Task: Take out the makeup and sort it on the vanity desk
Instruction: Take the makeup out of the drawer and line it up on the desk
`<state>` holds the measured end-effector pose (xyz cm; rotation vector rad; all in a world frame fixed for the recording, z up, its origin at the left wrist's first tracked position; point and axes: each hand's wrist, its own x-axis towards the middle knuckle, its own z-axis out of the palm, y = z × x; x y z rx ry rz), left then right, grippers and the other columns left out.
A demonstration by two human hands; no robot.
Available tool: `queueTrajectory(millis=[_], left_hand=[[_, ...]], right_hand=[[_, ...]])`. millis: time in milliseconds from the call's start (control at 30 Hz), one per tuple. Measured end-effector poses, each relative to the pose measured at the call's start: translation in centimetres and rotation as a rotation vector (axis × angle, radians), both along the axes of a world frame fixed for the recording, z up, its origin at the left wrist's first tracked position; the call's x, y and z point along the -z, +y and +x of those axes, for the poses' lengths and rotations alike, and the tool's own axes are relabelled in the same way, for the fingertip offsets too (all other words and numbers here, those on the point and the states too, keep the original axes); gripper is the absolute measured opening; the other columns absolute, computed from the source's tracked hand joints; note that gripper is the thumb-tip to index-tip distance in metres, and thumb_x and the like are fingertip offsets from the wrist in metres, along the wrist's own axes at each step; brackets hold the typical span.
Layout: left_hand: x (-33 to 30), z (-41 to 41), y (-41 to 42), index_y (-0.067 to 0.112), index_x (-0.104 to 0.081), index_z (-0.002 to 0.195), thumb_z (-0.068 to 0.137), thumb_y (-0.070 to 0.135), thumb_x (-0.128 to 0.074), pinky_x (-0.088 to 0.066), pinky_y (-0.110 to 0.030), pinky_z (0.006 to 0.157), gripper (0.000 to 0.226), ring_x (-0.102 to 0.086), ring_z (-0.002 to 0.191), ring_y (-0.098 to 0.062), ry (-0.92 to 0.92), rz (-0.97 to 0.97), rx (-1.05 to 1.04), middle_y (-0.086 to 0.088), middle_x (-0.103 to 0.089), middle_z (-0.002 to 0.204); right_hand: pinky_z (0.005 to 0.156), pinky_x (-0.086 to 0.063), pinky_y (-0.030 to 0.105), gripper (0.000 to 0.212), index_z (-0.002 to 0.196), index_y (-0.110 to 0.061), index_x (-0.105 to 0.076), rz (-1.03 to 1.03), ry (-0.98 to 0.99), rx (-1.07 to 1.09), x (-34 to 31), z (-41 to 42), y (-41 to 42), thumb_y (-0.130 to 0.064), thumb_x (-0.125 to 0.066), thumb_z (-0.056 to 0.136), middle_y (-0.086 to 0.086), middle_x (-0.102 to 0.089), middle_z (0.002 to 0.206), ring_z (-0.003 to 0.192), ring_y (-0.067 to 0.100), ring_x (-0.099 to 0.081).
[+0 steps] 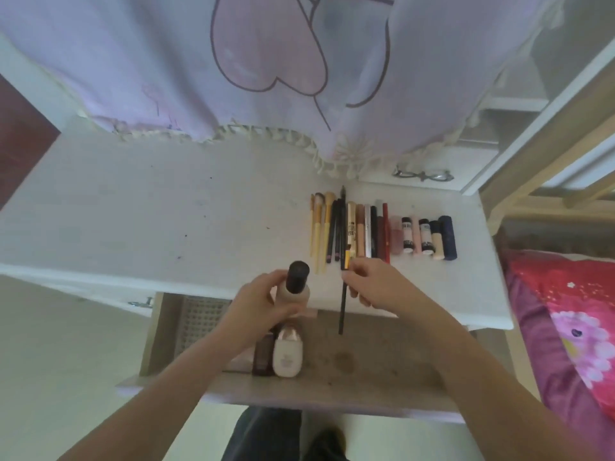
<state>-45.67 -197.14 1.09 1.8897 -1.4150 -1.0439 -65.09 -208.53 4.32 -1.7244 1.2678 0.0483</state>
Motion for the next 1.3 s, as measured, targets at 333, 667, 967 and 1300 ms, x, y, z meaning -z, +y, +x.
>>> queueTrajectory(millis=[333,667,967,1300], left_hand=[[-1.1,7.3,-18.4,0.034,-0.054,0.104,0.079,0.027,-0.071,-0.041,-0.019,0.07,0.032,-0.055,0.084,0.006,0.095,-0.237,-0.129,0.027,-0.058,0.089],[1.3,4.2,-26.3,0.018,-0.058,0.109,0.079,0.021,-0.072,-0.046,-0.033,0.084,0.033,-0.059,0.096,-0.019,0.203,-0.115,0.122,0.0,-0.064,0.101],[1.3,3.9,-24.9,0.019,-0.047,0.121,0.083,0.028,-0.069,-0.048,-0.018,0.076,0.046,-0.059,0.087,0.001,0.279,-0.13,0.062,0.006,-0.058,0.105],[5.1,3.6,2.6,0.038,-0.055,0.093,0.092,0.023,-0.051,-0.045,-0.013,0.061,0.015,-0.056,0.066,-0.002,-0.032,-0.098,0.057,0.017,-0.06,0.075]], right_hand=[[0.064,-0.035,0.031,0.027,0.113,-0.013,-0.056,-0.425,0.474,-0.114,3.7,15.0,-7.6,-0.027,-0.039,0.096,0.005,-0.057,0.114,0.101,0.024,-0.058],[0.044,-0.028,0.026,0.032,0.093,-0.018,-0.052,-0.535,0.395,-0.035,3.1,11.9,-5.3,-0.04,-0.029,0.099,-0.006,-0.044,0.065,0.061,0.019,-0.056],[0.053,-0.044,0.02,0.02,0.083,-0.026,-0.049,-0.575,0.171,0.065,1.2,7.2,-1.0,-0.034,-0.037,0.098,-0.012,-0.049,0.062,0.052,0.006,-0.048],[0.075,-0.049,0.035,0.023,0.109,-0.023,-0.054,-0.063,0.261,-0.213,11.5,3.3,8.7,-0.036,-0.038,0.098,0.004,-0.064,0.104,0.093,0.023,-0.063]])
